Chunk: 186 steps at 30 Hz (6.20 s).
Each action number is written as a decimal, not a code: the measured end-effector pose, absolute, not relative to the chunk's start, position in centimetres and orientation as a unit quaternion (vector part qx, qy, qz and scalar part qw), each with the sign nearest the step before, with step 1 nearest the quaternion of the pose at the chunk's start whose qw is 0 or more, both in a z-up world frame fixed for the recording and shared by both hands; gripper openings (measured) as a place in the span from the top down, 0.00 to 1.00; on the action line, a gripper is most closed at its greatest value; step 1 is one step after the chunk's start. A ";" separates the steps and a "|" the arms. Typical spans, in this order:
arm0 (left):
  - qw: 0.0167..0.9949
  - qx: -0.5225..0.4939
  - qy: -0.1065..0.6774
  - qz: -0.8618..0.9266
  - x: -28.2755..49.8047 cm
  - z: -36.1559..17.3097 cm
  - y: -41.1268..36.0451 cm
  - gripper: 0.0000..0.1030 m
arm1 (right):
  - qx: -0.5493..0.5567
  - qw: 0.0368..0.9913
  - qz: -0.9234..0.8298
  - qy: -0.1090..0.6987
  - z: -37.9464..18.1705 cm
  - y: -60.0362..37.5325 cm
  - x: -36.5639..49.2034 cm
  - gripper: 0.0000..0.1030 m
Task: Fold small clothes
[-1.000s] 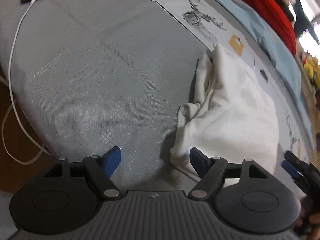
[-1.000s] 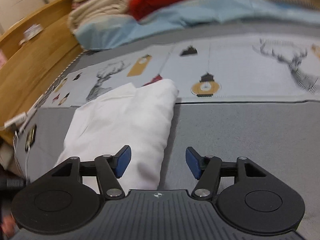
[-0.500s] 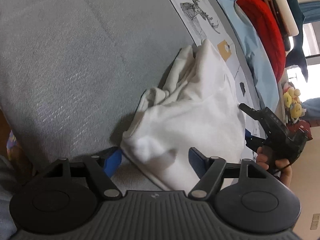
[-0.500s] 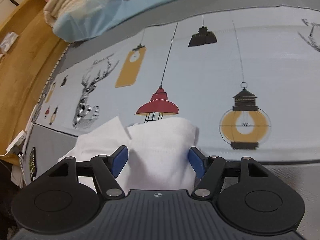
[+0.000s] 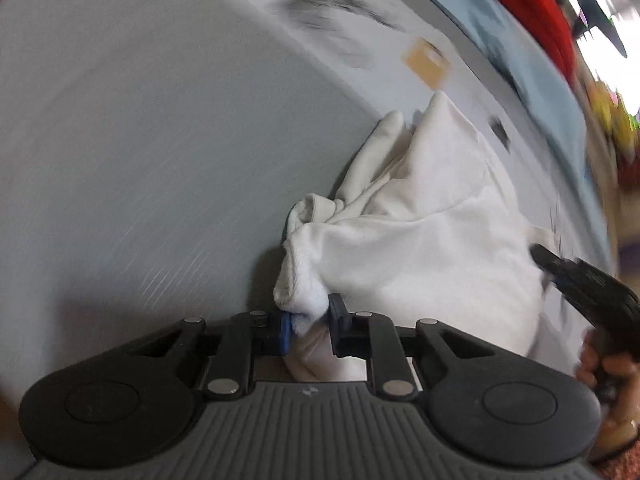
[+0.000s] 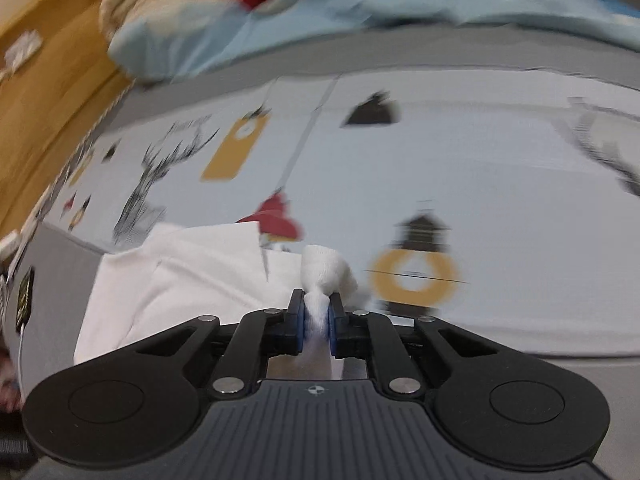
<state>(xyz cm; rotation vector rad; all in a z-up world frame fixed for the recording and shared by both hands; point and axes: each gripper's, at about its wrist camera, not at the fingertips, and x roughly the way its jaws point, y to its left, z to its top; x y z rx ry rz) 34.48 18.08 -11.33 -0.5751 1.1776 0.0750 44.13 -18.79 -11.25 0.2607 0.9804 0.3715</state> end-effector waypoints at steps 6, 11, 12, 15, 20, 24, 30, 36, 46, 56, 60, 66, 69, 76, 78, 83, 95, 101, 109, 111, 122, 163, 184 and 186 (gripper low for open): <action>0.813 -0.160 0.559 -0.034 48.8 -10.4 11.9 0.80 | 0.267 0.851 0.058 0.449 -11.8 -30.2 36.1 0.89; 0.832 -0.088 0.546 -0.034 53.7 -9.4 6.5 0.80 | 0.323 0.819 -0.008 0.474 -13.6 -34.5 29.1 0.86; 0.832 -0.091 0.546 -0.033 54.0 -9.3 6.2 0.80 | 0.331 0.810 -0.015 0.485 -14.1 -34.8 28.5 0.85; 0.835 -0.113 0.537 -0.044 53.8 -9.1 7.1 0.79 | 0.338 0.806 -0.009 0.486 -14.1 -35.7 28.1 0.65; 0.843 -0.155 0.514 -0.032 52.1 -9.0 9.5 0.86 | 0.303 0.855 0.003 0.421 -11.8 -36.1 29.3 0.55; 0.854 -0.141 0.501 0.009 50.4 -8.8 11.1 0.96 | 0.285 0.872 0.028 0.398 -11.3 -35.6 30.6 0.55; 0.843 -0.197 0.500 0.020 48.6 -8.0 13.6 0.52 | 0.246 0.885 0.098 0.383 -11.2 -32.7 33.7 0.42; 0.836 -0.172 0.521 -0.003 39.6 -7.2 12.2 0.24 | 0.227 0.867 0.134 0.424 -12.4 -30.7 35.0 0.39; 0.825 -0.136 0.549 -0.008 32.8 -10.8 8.3 0.25 | 0.202 0.858 0.089 0.464 -12.8 -27.4 32.0 0.87; 0.837 -0.157 0.522 0.042 35.1 -11.1 11.9 0.26 | 0.262 0.852 0.069 0.448 -13.1 -25.4 29.5 0.86; 0.856 -0.135 0.498 0.031 33.6 -8.8 11.4 0.26 | 0.179 0.895 0.045 0.407 -11.2 -25.2 29.2 0.78; 0.889 -0.091 0.446 0.051 33.4 -7.2 10.2 0.19 | 0.108 0.914 0.125 0.372 -8.8 -24.8 29.7 0.75; 0.887 -0.067 0.448 0.091 34.9 -8.1 9.7 0.19 | 0.064 0.898 0.182 0.396 -9.4 -22.4 29.2 0.75; 0.886 -0.069 0.427 0.169 35.1 -7.7 11.5 0.19 | -0.053 0.867 0.246 0.431 -10.7 -18.0 26.7 0.75; 0.875 -0.059 0.452 0.161 35.6 -8.6 11.4 0.19 | -0.049 0.853 0.249 0.455 -11.6 -18.3 26.8 0.76; 0.864 -0.034 0.484 0.136 35.6 -10.4 10.0 0.19 | -0.039 0.863 0.176 0.471 -13.0 -20.6 28.9 0.76; 0.901 -0.022 0.425 0.084 27.1 -5.5 7.7 0.17 | -0.012 0.869 0.150 0.471 -10.7 -21.3 25.1 0.56; 0.924 0.034 0.377 0.058 17.5 -4.2 4.8 0.00 | 0.013 0.930 0.109 0.350 -7.6 -21.0 15.0 0.28; 0.924 0.050 0.378 0.019 12.0 -5.9 2.9 0.00 | 0.014 0.954 0.081 0.289 -8.8 -21.2 7.9 0.23; 0.930 0.056 0.363 0.018 11.4 -5.9 2.6 0.00 | 0.013 0.959 0.078 0.273 -8.9 -21.1 7.9 0.23; 0.928 0.054 0.367 0.018 12.7 -6.9 2.5 0.00 | 0.031 0.955 0.063 0.288 -9.8 -21.7 9.2 0.23; 0.927 0.038 0.371 0.046 13.8 -7.2 3.3 0.00 | 0.021 0.951 0.076 0.299 -10.2 -20.7 10.0 0.20; 0.928 0.045 0.366 0.044 13.8 -7.2 3.0 0.00 | 0.019 0.951 0.076 0.298 -10.2 -20.6 9.9 0.20; 0.929 0.051 0.363 0.044 13.7 -7.2 2.9 0.00 | 0.019 0.951 0.077 0.298 -10.2 -20.6 9.9 0.20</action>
